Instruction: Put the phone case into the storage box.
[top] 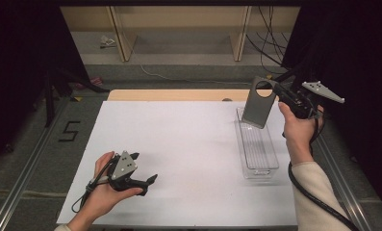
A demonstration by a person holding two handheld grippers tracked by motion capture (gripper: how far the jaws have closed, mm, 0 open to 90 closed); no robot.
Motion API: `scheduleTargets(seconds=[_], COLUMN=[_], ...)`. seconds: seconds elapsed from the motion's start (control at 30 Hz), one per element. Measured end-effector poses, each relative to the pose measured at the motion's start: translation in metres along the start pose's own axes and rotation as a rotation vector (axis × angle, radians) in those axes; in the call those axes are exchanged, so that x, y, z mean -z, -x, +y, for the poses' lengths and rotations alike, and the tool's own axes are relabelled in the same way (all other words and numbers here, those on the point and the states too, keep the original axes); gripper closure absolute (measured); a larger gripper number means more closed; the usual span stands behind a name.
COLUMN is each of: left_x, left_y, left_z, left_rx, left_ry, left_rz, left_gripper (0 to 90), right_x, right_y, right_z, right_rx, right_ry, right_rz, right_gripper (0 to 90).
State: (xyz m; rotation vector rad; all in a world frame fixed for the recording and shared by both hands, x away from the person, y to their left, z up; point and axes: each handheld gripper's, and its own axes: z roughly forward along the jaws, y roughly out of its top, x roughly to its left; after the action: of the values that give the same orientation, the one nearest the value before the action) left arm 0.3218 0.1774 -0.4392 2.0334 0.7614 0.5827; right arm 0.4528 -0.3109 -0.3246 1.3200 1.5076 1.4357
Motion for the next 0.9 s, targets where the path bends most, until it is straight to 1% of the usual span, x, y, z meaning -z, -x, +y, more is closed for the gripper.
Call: scheduleTargets(seconds=[0.9], left_x=[0.0001], left_y=[-0.0009], left_z=[-0.0003], left_rx=[0.004], left_ry=[0.003], left_rz=[0.003], left_gripper=[7.7], right_x=[-0.007], right_y=[0.0013], right_z=[-0.0003], right_rx=[0.008], right_ry=[-0.01], right_rz=[-0.007], right_gripper=[82.6])
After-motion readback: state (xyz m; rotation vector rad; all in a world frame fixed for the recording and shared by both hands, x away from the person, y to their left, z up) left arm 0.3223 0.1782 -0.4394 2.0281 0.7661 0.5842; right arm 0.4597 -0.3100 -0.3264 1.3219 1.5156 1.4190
